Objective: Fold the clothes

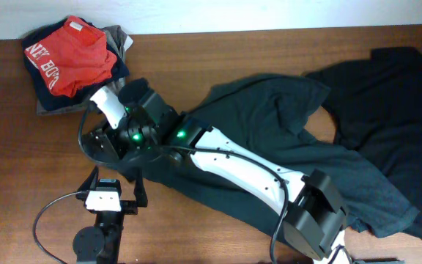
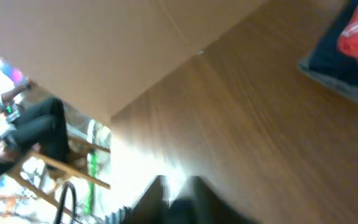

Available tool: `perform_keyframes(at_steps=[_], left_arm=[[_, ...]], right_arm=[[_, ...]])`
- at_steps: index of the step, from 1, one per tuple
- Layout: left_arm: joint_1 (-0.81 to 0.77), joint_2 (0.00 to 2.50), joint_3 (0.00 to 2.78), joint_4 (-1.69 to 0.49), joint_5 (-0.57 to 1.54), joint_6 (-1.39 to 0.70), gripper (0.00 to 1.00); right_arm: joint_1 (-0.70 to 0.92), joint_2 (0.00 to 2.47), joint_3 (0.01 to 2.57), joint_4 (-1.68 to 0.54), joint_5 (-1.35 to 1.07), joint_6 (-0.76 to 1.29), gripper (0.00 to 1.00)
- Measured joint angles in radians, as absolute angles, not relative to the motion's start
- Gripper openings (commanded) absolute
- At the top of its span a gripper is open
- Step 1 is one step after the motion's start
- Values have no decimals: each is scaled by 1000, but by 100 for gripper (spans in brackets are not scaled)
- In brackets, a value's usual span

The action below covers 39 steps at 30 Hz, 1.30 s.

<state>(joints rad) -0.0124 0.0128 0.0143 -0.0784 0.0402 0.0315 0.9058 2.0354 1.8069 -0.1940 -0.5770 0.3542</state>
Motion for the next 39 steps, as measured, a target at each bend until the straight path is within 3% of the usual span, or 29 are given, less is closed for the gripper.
perform_keyframes(at_steps=[2,6,12,15,20,22,23,31,39], left_arm=[[-12,13,14,-78,40,31,99],[-12,13,14,-78,40,31,99],[-12,13,14,-78,40,31,99],[-12,13,14,-78,40,31,99],[-12,13,14,-78,40,31,99],[-12,13,14,-78,40,31,99],[-12,13,14,-78,40,31,99],[-12,13,14,-78,40,31,99],[-12,13,14,-78,40,31,99]], right_arm=[[878,2035,1842,-245,-565,364,49],[811,2035,1943,-384,-536,354,76],[667,2034,2152,-769,-357,329,99],[576,2030,2267,-1019,-162,324,99],[453,1990,2366,-1237,15,319,100],[415,1967,2380,-1320,36,306,81],[385,1950,2386,-1391,52,287,79],[210,1934,2392,-1677,83,442,79],[107,1729,2331,-1690,112,514,84]])
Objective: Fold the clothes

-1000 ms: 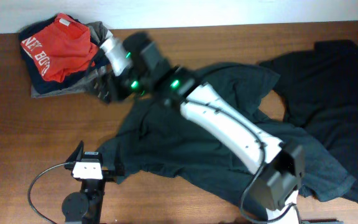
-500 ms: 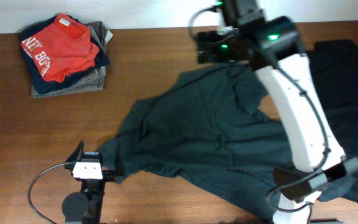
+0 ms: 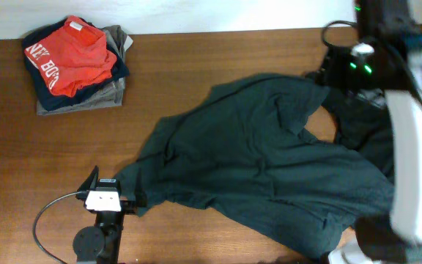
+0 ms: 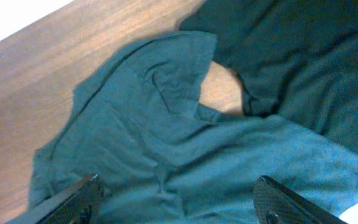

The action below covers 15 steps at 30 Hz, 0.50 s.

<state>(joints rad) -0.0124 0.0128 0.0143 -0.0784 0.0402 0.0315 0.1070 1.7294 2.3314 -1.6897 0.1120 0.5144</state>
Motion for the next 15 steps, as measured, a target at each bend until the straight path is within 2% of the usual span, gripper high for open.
perform_keyframes(at_steps=[5,9,15], left_arm=[[-12,12,14,-78,40,31,99],[-12,11,14,-79,40,31,99],[-12,11,14,-78,40,31,99]], right_arm=[[107,1482,2090,-1689,136,582,85],[107,1339,1787,-1691,140,674,91],[107,1128,1363,-1607,92,762,95]])
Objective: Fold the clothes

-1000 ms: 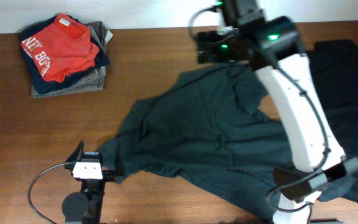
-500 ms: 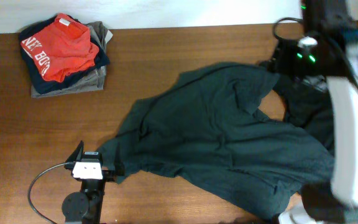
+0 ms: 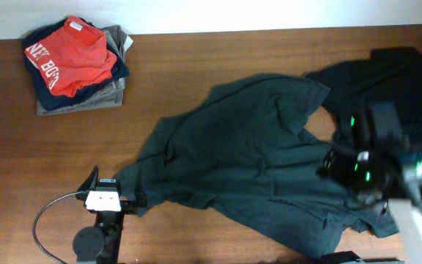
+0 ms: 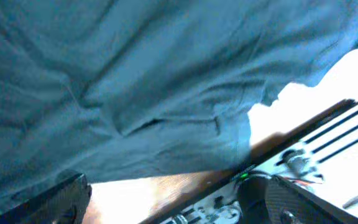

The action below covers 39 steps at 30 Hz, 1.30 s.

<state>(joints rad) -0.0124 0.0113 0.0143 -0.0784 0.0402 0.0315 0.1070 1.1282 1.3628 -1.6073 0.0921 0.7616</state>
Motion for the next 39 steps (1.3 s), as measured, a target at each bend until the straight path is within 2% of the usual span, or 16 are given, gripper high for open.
perform_keyframes(at_steps=[6,14,23,31,39], left_arm=[[-12,11,14,-78,40,32,99],[-12,11,14,-78,40,32,99],[-12,11,14,-78,40,32,99],[-12,11,14,-79,40,32,99],[-12,11,14,-79,40,32,99]], right_arm=[[107,954,1001,-1466,-10,786,95],[107,1024,692,-1261,-143,790,95],[107,1079,581,-1133,-165,786,91],[107,1094,516,-1051,-171,785,78],[107,1094,506,-1023,-155,785,78]])
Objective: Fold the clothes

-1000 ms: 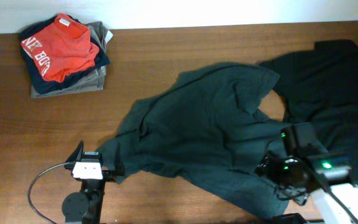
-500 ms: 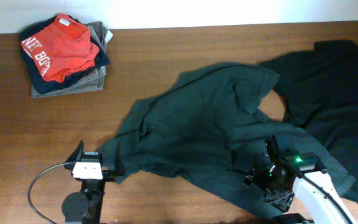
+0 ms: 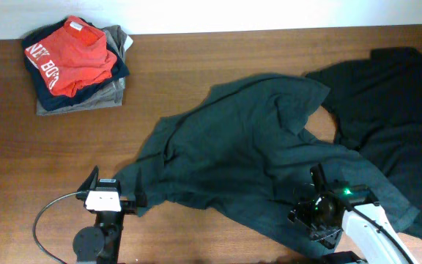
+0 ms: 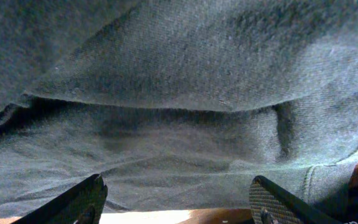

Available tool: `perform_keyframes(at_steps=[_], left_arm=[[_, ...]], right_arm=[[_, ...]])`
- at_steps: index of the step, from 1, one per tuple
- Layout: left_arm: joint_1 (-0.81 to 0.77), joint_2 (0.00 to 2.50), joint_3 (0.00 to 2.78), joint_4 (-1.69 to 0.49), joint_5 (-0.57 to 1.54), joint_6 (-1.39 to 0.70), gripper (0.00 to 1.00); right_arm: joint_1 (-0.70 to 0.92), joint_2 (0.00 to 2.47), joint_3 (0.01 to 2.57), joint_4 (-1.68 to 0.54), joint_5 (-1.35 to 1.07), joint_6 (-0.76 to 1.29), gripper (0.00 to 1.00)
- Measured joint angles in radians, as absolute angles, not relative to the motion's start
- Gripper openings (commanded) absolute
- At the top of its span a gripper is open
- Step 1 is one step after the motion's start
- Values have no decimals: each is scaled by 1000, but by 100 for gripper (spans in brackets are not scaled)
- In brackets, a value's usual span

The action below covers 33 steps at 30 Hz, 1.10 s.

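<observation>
A dark green shirt lies crumpled and spread across the middle of the table. My right gripper is low over its near right hem, open, with nothing between the fingers. In the right wrist view the gripper sits just above the shirt's folds, with both fingertips wide apart. A strip of wood shows under the hem. My left gripper rests at the near left by the shirt's corner, its fingers apart and holding nothing.
A stack of folded clothes with a red piece on top sits at the far left corner. A black garment lies spread at the far right, touching the green shirt. The table's front edge is just behind my right gripper.
My right gripper was open above the shirt's right side, farther back. Now it is nearer the front edge and close down on the near hem. The shirt lies as before.
My right arm first reached across to the shirt's left end near the folded stack. Then it stood high at the far right by the black garment. After that it hung over the shirt's right side, and now it is low at the near hem, still open.
</observation>
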<state>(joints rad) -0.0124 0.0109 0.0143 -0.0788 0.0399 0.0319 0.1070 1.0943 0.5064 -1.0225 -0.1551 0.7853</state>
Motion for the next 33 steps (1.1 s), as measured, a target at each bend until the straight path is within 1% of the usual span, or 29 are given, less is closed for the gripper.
perform_keyframes(at_steps=[6,12,18,27,30,33], left_arm=[[-12,11,14,-78,40,32,99],[-12,11,14,-78,40,32,99],[-12,11,14,-79,40,32,99],[-12,11,14,-78,40,32,99],[-12,11,14,-79,41,32,99],[-12,11,14,-78,55,31,99]], right_arm=[[107,1103,506,-981,-161,785,79],[107,1140,506,-910,-223,789,78],[109,1201,506,-897,-253,809,78],[205,1249,490,-870,-257,839,76],[224,1249,488,-866,-252,865,70],[226,1249,486,-864,-248,885,71]])
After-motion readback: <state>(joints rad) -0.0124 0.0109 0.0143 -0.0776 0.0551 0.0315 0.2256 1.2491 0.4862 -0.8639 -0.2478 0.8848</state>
